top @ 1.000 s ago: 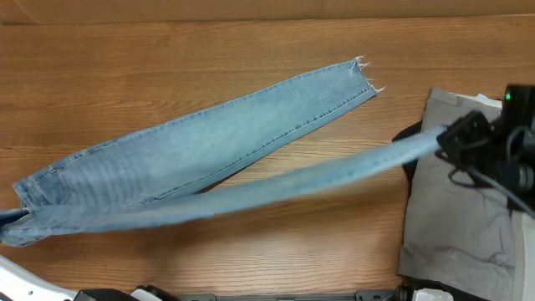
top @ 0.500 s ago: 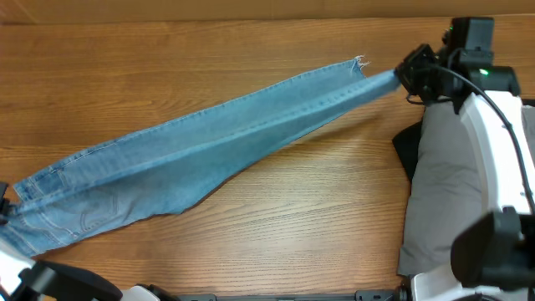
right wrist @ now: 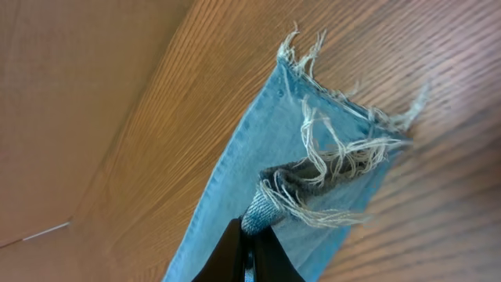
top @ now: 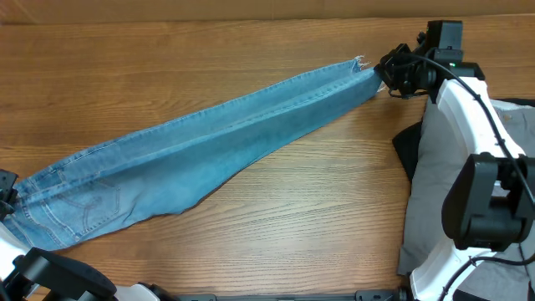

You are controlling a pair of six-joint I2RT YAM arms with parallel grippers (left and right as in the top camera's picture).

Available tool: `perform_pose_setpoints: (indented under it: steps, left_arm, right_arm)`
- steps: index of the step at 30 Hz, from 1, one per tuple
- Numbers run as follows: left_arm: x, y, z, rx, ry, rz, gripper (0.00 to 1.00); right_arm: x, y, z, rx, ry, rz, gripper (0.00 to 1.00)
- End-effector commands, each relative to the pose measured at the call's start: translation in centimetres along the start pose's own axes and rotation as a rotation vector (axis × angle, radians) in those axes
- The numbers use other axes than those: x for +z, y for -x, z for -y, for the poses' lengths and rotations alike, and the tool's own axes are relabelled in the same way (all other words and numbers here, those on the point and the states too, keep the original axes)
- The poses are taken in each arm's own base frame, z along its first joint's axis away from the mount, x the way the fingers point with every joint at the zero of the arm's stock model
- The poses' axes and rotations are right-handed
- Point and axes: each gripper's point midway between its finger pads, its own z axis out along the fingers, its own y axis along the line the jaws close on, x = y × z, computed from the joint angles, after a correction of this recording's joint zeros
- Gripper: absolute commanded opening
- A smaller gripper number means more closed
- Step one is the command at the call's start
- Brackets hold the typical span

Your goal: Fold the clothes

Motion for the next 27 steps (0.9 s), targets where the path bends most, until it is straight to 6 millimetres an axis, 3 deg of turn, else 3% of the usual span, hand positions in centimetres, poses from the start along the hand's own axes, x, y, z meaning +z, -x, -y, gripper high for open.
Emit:
perform_pose_setpoints:
  steps: [1,6,11,16,22,27]
  left_arm:
    - [-0.7,1.8,-1.0,-0.020,0.060,0.069,0.05]
    - [-0.7,1.7,-1.1,-0.020,0.063,0.070,0.06]
    - [-0.7,1.5,-1.6,-0.014,0.091,0.062,0.06]
    - [-0.8,1.3,-2.8,-0.011,0.157,0.063,0.06]
    - [-0.8,1.4,-3.0,-0.012,0.166,0.065,0.07]
    - [-0.1,1.3,-2.9,-0.009,0.174,0.046,0.08]
  right_arm:
    - [0.9,1.0,0.5,0.025,-0.027,0.043,0.04]
    - [2.3,0.4,0.9,0.045,-0.049,0.036,0.04]
    - [2.4,-0.4,0.5,0.051,-0.052,0.016,0.04]
    - [0.4,-0.1,-0.2,0.001,-0.052,0.023,0.04]
    - [-3.9,0.7,-1.8,-0.068,-0.077,0.094,0.04]
    - [-4.2,-0.2,-1.1,-0.053,-0.111,0.061,0.04]
